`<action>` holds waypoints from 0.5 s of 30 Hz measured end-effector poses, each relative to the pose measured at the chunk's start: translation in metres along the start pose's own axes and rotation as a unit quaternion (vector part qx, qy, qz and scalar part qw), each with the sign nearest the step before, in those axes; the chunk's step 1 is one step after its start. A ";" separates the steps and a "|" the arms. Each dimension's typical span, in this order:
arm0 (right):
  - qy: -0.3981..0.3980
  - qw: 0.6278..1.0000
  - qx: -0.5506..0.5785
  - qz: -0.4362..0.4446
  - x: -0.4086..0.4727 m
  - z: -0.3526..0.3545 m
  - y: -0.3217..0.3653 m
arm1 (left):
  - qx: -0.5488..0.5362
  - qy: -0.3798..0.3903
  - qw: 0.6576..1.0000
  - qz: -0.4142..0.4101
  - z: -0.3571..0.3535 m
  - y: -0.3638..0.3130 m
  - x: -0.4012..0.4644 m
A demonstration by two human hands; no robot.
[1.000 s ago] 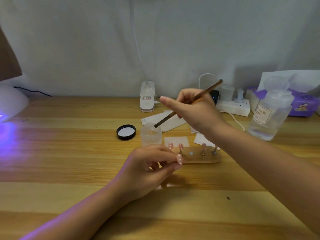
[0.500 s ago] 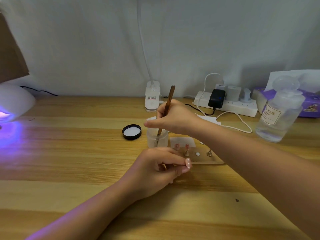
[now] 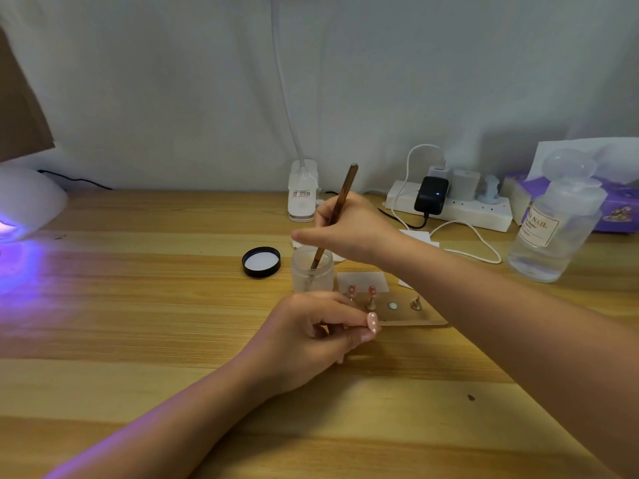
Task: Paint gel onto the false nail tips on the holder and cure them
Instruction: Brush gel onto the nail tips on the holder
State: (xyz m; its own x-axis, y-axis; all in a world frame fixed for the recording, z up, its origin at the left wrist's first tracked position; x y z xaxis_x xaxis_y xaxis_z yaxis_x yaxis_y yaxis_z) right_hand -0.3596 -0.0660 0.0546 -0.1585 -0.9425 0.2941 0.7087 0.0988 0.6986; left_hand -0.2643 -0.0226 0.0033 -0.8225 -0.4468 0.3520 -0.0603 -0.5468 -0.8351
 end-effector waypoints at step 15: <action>-0.156 0.964 0.165 -0.137 -0.021 0.046 -0.041 | -0.030 -0.025 0.999 0.006 0.002 -0.002 0.000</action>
State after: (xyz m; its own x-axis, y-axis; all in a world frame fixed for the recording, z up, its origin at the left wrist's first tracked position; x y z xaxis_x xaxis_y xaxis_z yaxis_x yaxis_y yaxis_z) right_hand -0.4169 -0.0354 0.0496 -0.5448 -0.8104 0.2154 0.3617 0.0047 0.9323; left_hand -0.2629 -0.0227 0.0063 -0.7946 -0.4882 0.3609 -0.0852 -0.4988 -0.8625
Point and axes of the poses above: each hand's wrist, its own x-axis towards the middle knuckle, its own z-axis out of the back of the hand, y = z × x, the point moved 7 cm from there along x, towards the middle knuckle, and after that the axes turned 5 degrees about z, right-handed, at the moved point
